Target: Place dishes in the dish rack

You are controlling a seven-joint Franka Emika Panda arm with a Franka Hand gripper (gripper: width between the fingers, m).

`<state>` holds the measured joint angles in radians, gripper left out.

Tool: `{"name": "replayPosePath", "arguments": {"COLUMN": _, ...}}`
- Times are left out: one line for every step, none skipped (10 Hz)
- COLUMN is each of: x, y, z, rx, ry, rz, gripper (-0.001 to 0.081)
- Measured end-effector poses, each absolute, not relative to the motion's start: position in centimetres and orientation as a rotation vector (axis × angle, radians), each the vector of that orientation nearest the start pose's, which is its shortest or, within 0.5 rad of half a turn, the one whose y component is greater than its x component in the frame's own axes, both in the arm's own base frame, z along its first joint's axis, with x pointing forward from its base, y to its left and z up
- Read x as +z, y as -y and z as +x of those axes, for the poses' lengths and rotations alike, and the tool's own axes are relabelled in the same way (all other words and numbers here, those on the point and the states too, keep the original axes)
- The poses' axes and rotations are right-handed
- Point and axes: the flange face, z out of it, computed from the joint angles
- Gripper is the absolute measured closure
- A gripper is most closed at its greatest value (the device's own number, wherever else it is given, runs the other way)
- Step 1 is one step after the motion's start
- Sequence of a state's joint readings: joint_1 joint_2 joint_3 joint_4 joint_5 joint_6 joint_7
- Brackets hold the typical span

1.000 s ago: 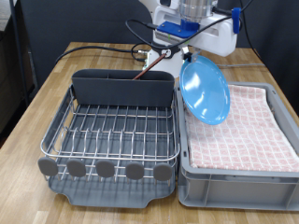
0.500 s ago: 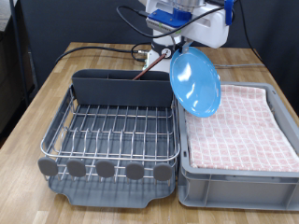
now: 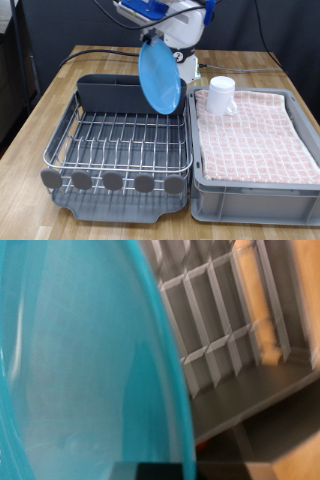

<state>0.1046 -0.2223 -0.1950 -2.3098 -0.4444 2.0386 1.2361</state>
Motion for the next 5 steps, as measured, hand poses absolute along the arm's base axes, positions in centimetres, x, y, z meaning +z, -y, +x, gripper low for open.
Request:
{"name": "replayPosePath", "arguments": {"x": 43.6, "y": 8.7, "z": 47.1, "rx": -0.311, "ry": -1.701, "rz": -2.971, "gripper": 0.0788}}
{"name": "replayPosePath", "arguments": {"x": 43.9, "y": 10.6, "z": 47.2, "rx": -0.333, "ry": -1.6, "rz": -3.003, "gripper": 0.0788}}
{"name": "replayPosePath", "arguments": {"x": 44.1, "y": 12.5, "z": 47.1, "rx": -0.33, "ry": -1.52, "rz": -3.041, "gripper": 0.0788}}
{"name": "replayPosePath", "arguments": {"x": 44.4, "y": 14.3, "z": 47.0, "rx": -0.313, "ry": -1.464, "rz": -3.07, "gripper": 0.0788}}
{"name": "replayPosePath", "arguments": {"x": 44.4, "y": 14.9, "z": 47.3, "rx": -0.298, "ry": -1.407, "rz": -3.103, "gripper": 0.0788}}
